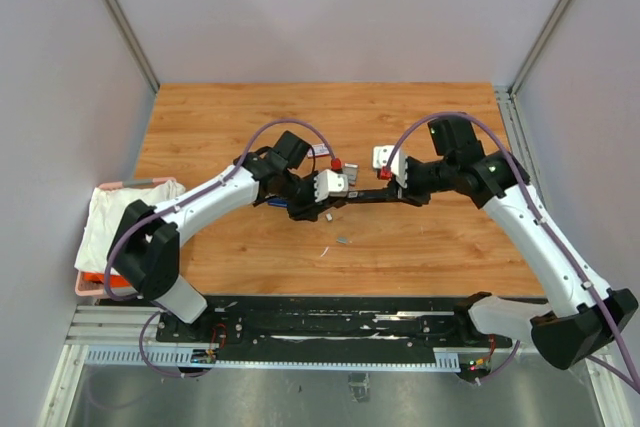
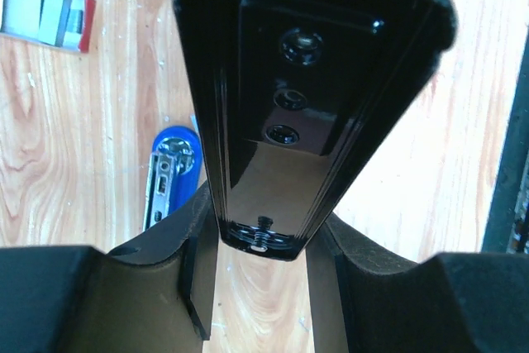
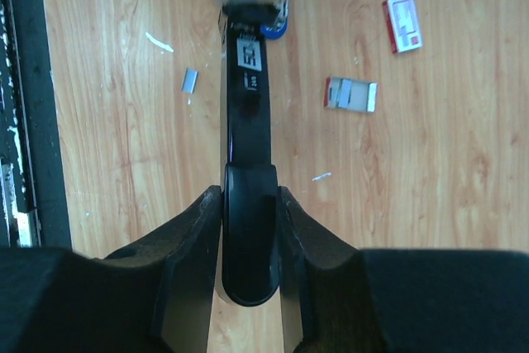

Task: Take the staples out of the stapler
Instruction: Unload the staple at the center of the board.

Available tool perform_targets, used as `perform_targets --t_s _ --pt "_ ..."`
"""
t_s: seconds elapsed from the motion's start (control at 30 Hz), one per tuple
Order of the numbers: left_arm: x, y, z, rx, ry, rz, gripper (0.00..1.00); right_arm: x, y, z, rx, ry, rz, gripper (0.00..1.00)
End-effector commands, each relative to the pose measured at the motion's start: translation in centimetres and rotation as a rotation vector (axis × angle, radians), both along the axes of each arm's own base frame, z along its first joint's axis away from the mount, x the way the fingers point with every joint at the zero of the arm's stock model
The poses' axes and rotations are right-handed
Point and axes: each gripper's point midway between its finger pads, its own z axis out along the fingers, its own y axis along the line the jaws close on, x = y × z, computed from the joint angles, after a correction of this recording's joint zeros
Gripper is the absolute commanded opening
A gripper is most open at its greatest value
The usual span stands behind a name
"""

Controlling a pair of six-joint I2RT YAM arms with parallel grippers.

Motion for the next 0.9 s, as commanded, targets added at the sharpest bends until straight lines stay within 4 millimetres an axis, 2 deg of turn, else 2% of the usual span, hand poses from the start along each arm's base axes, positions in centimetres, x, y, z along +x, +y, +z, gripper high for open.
perform_targets --t_s 0.0,0.07,0.23,0.4,0.43,0.53,0.7,0.8,0.87 --pt "0.6 -1.7 5.4 -0.163 -0.054 0.024 0.0 -1.5 1.1 -2.5 0.025 0.081 0.053 0.0" --pt "0.7 -1.3 5.2 -0.135 -0.064 0.029 0.0 -1.4 1.2 -3.2 0.019 0.101 0.053 0.0" --pt "0.9 -0.1 3.3 -0.062 -0.059 0.052 0.0 -1.7 1.7 -4.7 0.03 0.143 0.077 0.0" --pt "0.7 -0.2 2.7 -0.06 -0.021 0.078 0.0 -1.4 2.2 -5.5 0.047 0.157 0.081 0.01" --pt "0.8 -0.3 3.0 -0.069 -0.021 0.091 0.0 -1.3 2.4 -5.4 0.058 0.161 0.08 0.04" --pt "1.3 -0.9 4.2 -0.116 -0.025 0.127 0.0 -0.9 3.2 -5.7 0.103 0.18 0.056 0.23" --pt "1.7 -2.4 7.3 -0.23 -0.012 0.169 0.0 0.1 4.5 -6.0 0.211 0.254 0.0 0.42" --pt "2.1 -2.8 9.6 -0.307 0.01 0.193 0.0 1.7 4.2 -4.7 0.304 0.286 -0.082 0.47" --pt "2.8 -2.5 11.1 -0.363 0.032 0.226 0.0 2.9 3.5 -3.1 0.389 0.267 -0.141 0.51"
